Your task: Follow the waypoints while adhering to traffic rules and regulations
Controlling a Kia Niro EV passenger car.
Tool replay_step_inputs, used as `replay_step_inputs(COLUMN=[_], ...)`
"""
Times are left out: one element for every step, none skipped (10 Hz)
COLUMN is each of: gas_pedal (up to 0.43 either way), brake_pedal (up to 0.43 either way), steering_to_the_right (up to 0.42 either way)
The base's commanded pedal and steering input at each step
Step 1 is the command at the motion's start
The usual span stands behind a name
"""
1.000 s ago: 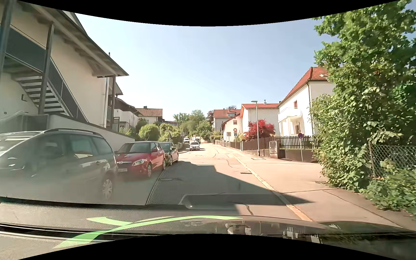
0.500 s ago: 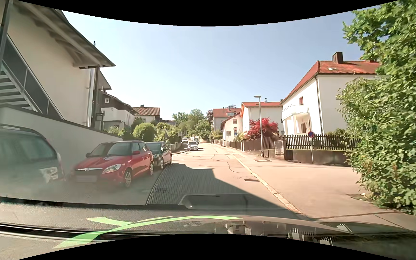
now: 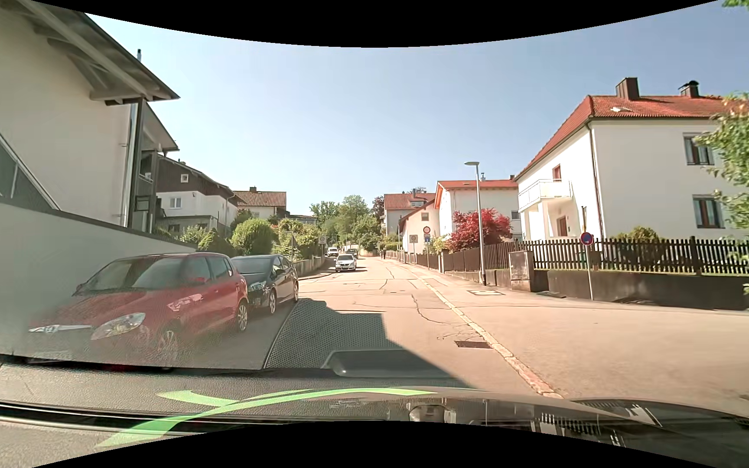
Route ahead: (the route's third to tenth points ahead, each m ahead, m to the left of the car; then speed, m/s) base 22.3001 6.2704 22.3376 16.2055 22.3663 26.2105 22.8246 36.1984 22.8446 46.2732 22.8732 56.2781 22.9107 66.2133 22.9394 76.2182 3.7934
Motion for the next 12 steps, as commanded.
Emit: replay_step_inputs(gas_pedal=[0.189,0.189,0.197,0.197,0.197,0.197,0.197,0.197,0.197,0.197,0.197,0.197], brake_pedal=[0.000,0.000,0.000,0.000,0.000,0.000,0.000,0.000,0.000,0.000,0.000,0.000], steering_to_the_right=[-0.021,-0.019,-0.018,-0.016,-0.013,-0.009,-0.009,-0.010,-0.013,-0.015,-0.015,-0.011])
